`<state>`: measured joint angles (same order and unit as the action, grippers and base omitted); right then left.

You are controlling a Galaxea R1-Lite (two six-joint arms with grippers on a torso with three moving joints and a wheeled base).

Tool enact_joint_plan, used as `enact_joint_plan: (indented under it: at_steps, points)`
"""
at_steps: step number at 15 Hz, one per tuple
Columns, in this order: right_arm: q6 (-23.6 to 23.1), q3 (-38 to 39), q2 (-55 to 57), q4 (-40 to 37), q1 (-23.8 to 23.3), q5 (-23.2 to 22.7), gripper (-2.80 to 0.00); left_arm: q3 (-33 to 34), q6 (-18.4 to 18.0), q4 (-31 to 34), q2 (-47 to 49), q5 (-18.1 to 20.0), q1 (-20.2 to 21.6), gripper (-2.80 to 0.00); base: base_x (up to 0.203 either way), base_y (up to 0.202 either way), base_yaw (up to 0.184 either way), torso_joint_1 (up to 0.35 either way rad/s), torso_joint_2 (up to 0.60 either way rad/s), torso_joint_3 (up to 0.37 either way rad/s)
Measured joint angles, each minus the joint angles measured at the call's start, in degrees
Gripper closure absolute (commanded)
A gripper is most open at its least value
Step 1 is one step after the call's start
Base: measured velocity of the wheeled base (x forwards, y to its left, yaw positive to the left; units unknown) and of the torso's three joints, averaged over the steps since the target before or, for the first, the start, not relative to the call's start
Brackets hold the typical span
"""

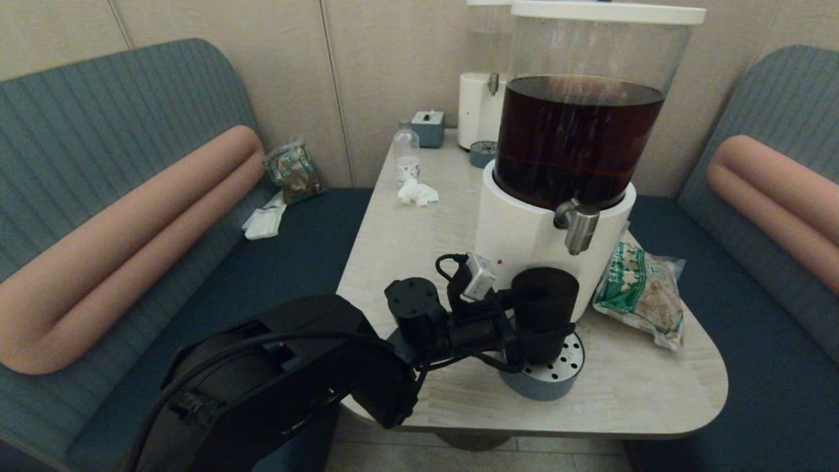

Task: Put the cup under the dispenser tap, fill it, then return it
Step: Place it under the water dispenser

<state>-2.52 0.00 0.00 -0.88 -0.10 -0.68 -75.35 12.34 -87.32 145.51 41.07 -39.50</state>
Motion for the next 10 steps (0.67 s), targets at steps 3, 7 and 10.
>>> enact_joint_plan:
  at_steps: [3, 7, 10]
  points:
    - [0.02, 0.0, 0.0, 0.0, 0.0, 0.0, 0.0, 0.12, 0.04, 0.35, 0.06, -0.08, 0.02, -2.8, 0.0, 0.0, 0.0, 0.0, 0.0, 0.0]
    - [0.0, 0.0, 0.0, 0.0, 0.0, 0.0, 0.0, 1.0, 0.0, 0.26, -0.79, -0.02, -0.07, -2.8, 0.0, 0.0, 0.0, 0.0, 0.0, 0.0]
    - [0.0, 0.0, 0.0, 0.0, 0.0, 0.0, 0.0, 4.25, -0.16, 0.17, -2.59, -0.02, -0.05, -2.8, 0.0, 0.0, 0.0, 0.0, 0.0, 0.0]
